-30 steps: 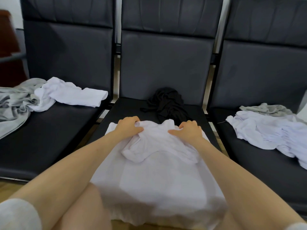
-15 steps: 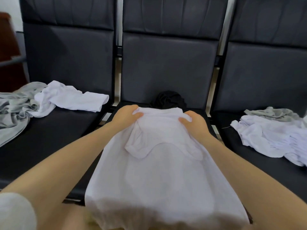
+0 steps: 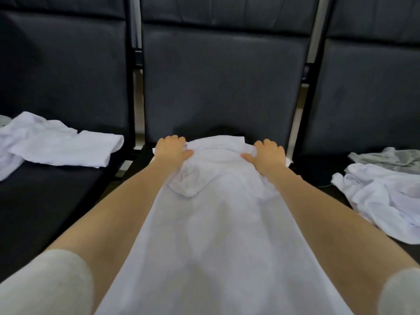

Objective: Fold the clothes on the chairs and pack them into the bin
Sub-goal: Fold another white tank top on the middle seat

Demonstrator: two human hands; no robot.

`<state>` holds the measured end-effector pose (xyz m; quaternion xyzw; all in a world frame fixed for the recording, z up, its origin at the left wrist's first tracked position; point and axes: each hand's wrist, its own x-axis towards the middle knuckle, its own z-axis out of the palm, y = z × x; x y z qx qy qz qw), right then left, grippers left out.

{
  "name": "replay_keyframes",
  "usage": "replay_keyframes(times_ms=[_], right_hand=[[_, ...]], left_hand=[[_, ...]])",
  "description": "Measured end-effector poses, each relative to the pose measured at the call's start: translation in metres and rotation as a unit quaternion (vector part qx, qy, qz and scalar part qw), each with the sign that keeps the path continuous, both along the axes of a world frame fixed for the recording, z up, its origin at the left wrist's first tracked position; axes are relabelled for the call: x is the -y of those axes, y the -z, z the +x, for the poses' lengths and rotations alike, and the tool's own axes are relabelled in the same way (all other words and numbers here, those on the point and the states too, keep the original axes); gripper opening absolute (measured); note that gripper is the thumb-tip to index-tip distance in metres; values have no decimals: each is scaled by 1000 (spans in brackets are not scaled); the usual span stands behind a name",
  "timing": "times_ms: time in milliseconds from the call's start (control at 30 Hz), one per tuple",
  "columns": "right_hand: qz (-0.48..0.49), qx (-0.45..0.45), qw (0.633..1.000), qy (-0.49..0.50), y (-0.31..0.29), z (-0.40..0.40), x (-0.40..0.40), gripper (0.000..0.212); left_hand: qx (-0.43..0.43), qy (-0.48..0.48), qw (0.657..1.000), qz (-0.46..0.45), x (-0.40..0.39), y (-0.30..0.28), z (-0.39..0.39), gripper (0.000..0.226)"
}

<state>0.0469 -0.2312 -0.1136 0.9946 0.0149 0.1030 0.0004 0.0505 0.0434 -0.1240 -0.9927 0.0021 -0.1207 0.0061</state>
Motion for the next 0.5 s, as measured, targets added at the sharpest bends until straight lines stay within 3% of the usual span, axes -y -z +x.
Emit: replay_keyframes(times_ms=[100,233,400,500], right_hand=[[40,8,998,54,9,-8,2,57],[187,51,979,61,-8,-36,7,43],[334,45,941,1,-18,-108,-3,34],[398,10,917,-27,-12,-159,-9,30]], left_hand=[[21,-29,997,-70,4,16,-10,44],[71,-37,981,-178,4,0,-42,40],[21,36,941,-335,19,-23,-114,24],[-16,92,936,-339,34,-23,-172,16]])
